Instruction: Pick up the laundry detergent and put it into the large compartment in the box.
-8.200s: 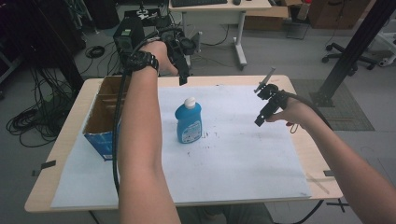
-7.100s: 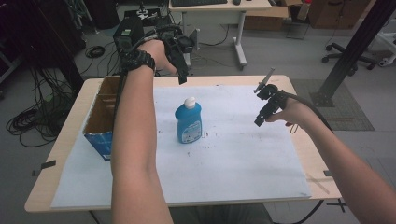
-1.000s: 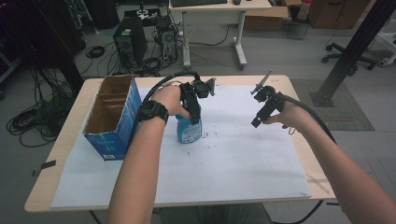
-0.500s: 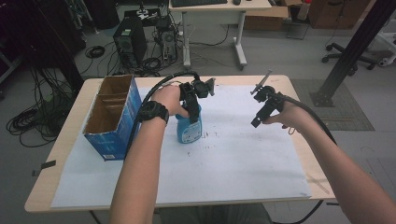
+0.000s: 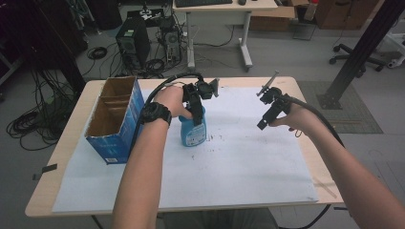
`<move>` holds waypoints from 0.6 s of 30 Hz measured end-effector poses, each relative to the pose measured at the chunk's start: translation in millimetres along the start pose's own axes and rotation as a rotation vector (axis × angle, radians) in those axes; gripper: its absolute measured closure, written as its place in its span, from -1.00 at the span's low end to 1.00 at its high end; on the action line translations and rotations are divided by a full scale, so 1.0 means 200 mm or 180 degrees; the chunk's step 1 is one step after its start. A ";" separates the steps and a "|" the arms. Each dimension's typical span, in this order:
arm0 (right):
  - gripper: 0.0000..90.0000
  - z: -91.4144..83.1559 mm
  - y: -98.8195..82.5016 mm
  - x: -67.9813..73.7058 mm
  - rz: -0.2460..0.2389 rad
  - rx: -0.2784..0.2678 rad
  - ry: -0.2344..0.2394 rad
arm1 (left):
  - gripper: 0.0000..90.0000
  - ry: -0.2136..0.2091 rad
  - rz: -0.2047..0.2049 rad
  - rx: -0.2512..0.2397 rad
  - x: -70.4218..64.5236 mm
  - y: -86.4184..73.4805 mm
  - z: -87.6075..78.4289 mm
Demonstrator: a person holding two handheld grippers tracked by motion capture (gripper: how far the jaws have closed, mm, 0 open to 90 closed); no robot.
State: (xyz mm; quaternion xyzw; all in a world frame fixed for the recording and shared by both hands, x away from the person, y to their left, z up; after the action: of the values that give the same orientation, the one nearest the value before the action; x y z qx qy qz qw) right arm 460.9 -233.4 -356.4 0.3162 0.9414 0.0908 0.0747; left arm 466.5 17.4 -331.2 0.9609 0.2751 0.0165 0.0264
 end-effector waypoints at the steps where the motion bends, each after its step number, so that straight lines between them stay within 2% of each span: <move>1: -0.83 0.00 0.00 0.00 0.0002 -0.0004 0.0004 | -0.16 0.0001 -0.0001 -0.0001 0.00 0.00 0.00; 8: -0.83 0.00 0.00 0.00 -0.0010 -0.0006 -0.0002 | -0.16 0.0033 0.0001 0.0024 0.00 -0.01 -0.02; 18: -0.83 -0.01 0.00 0.00 -0.0006 -0.0030 -0.0003 | -0.16 -0.0011 -0.0055 0.0046 -0.01 -0.02 -0.10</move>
State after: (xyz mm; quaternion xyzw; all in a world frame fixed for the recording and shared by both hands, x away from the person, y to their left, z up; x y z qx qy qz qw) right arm 460.3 -233.9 -354.0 0.3150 0.9412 0.0950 0.0767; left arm 462.7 20.5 -311.5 0.9587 0.2835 0.0127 0.0200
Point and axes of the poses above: each handheld gripper's, and its own axes: z roughly forward along the jaws, y roughly out of its top, x roughly to its left, the point moved 4 cm from there along z, roughly forward along the jaws, and after that the axes turned 9 degrees about -z, right-handed, at the moved point
